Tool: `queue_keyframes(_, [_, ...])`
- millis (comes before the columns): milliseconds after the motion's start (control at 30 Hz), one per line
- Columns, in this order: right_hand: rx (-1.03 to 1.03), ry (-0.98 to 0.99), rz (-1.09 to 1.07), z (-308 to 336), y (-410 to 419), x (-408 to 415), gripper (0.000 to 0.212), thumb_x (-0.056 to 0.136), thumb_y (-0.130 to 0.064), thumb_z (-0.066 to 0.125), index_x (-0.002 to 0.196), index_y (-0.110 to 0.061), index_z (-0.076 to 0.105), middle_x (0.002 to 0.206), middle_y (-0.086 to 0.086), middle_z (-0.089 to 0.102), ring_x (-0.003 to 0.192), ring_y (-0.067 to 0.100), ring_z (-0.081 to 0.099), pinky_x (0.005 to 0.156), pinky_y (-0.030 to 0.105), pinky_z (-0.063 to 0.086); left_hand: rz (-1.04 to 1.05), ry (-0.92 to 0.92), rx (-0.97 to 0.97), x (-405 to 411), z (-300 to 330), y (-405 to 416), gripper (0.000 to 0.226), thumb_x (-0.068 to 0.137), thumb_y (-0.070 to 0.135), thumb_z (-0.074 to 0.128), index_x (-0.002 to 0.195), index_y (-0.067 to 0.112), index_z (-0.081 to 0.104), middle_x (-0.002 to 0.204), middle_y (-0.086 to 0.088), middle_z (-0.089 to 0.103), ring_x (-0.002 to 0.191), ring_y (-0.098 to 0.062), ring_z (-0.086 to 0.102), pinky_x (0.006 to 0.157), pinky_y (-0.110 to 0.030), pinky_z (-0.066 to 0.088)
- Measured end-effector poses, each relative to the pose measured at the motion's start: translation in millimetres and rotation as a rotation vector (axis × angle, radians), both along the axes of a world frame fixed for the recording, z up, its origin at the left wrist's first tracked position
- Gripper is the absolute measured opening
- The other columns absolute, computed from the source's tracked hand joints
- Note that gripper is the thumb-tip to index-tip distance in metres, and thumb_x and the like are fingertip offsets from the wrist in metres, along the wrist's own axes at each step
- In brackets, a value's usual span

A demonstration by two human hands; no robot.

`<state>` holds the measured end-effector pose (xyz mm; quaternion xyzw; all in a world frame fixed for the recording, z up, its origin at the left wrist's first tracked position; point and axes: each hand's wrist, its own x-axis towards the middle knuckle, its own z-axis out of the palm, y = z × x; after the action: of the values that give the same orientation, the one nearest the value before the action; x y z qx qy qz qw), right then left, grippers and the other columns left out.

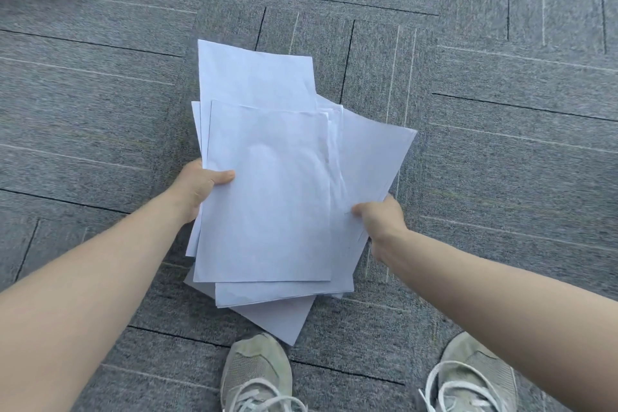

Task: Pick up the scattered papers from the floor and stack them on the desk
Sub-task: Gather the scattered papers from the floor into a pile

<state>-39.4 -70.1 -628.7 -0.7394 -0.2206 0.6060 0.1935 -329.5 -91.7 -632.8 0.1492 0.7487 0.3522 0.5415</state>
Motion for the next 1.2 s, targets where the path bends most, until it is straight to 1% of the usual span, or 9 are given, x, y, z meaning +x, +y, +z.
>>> queue_keyframes(267, [0.162, -0.095, 0.101, 4.6, 32.0, 15.3, 0.026, 0.079, 0.007, 0.047, 0.076, -0.015, 0.061, 0.077, 0.004, 0.066, 0.069, 0.024, 0.059, 0.063, 0.03, 0.049, 0.092, -0.018, 0.022, -5.1, 4.9, -2.2, 0.02, 0.083, -0.003, 0.062, 0.094, 0.014, 0.062, 0.095, -0.007, 0.068, 0.081, -0.025, 0.065, 0.072, -0.038, 0.053])
queue_keyframes(367, [0.23, -0.131, 0.105, 6.0, 51.6, 22.6, 0.025, 0.076, 0.004, 0.047, 0.076, -0.016, 0.062, 0.077, 0.002, 0.068, 0.07, 0.024, 0.061, 0.065, 0.034, 0.054, 0.133, 0.0, 0.031, -7.6, 4.9, -2.4, 0.021, 0.082, -0.003, 0.063, 0.093, 0.016, 0.062, 0.094, -0.006, 0.068, 0.08, -0.024, 0.065, 0.07, -0.037, 0.053])
queue_keyframes(467, [0.222, -0.136, 0.138, 1.8, 64.7, 29.3, 0.021, 0.073, -0.003, 0.051, 0.078, -0.018, 0.064, 0.085, 0.004, 0.072, 0.078, 0.028, 0.068, 0.078, 0.048, 0.059, 0.142, -0.014, 0.03, -7.5, 5.0, -2.1, 0.022, 0.082, -0.003, 0.064, 0.093, 0.016, 0.064, 0.092, -0.004, 0.069, 0.074, -0.02, 0.068, 0.066, -0.036, 0.053])
queue_keyframes(567, [0.163, -0.112, 0.182, -5.0, 64.6, 30.7, 0.017, 0.075, -0.002, 0.061, 0.079, -0.018, 0.064, 0.091, 0.006, 0.074, 0.088, 0.032, 0.072, 0.085, 0.05, 0.059, 0.136, -0.021, 0.028, -5.4, 5.7, -1.1, 0.022, 0.081, -0.002, 0.064, 0.095, 0.015, 0.064, 0.094, -0.006, 0.069, 0.076, -0.021, 0.068, 0.066, -0.036, 0.053])
queue_keyframes(767, [0.267, -0.24, 0.21, -2.5, 75.5, 42.0, 0.019, 0.074, -0.002, 0.051, 0.072, -0.017, 0.063, 0.077, 0.002, 0.07, 0.083, 0.03, 0.069, 0.077, 0.045, 0.058, 0.141, -0.015, 0.026, -2.1, 8.4, -0.2, 0.023, 0.082, -0.002, 0.064, 0.097, 0.015, 0.063, 0.097, -0.006, 0.068, 0.082, -0.024, 0.066, 0.069, -0.036, 0.053])
queue_keyframes(900, [0.367, -0.315, 0.114, 9.3, 115.9, 69.2, 0.014, 0.068, -0.007, 0.051, 0.072, -0.016, 0.062, 0.076, 0.003, 0.069, 0.078, 0.031, 0.066, 0.072, 0.041, 0.056, 0.157, 0.001, 0.027, -0.5, 8.8, 1.3, 0.027, 0.082, -0.003, 0.064, 0.106, 0.011, 0.062, 0.097, -0.006, 0.068, 0.082, -0.024, 0.065, 0.069, -0.035, 0.052])
queue_keyframes(967, [0.42, -0.301, 0.053, 19.0, 135.3, 79.5, 0.014, 0.069, -0.006, 0.051, 0.071, -0.017, 0.06, 0.072, 0.0, 0.064, 0.07, 0.023, 0.059, 0.064, 0.034, 0.049, 0.169, 0.006, 0.029, 0.4, 8.0, 2.6, 0.027, 0.083, -0.003, 0.063, 0.106, 0.01, 0.062, 0.097, -0.007, 0.068, 0.082, -0.024, 0.065, 0.072, -0.036, 0.052])
queue_keyframes(1100, [0.537, -0.318, -0.018, 46.8, 165.9, 89.8, 0.017, 0.07, -0.004, 0.049, 0.062, -0.019, 0.05, 0.069, 0.001, 0.052, 0.067, 0.018, 0.045, 0.059, 0.033, 0.038, 0.169, 0.02, 0.027, 1.5, 4.7, 5.6, 0.032, 0.083, -0.004, 0.062, 0.113, 0.007, 0.062, 0.1, -0.01, 0.067, 0.085, -0.027, 0.064, 0.079, -0.039, 0.051])
queue_keyframes(1200, [0.604, -0.299, -0.024, 65.9, 187.2, 98.5, 0.016, 0.07, -0.003, 0.05, 0.073, -0.017, 0.057, 0.073, 0.006, 0.048, 0.068, 0.016, 0.042, 0.059, 0.033, 0.034, 0.18, 0.028, 0.01, -0.4, -1.6, 5.6, 0.034, 0.082, -0.003, 0.063, 0.114, 0.005, 0.063, 0.107, -0.015, 0.067, 0.091, -0.031, 0.065, 0.086, -0.045, 0.05])
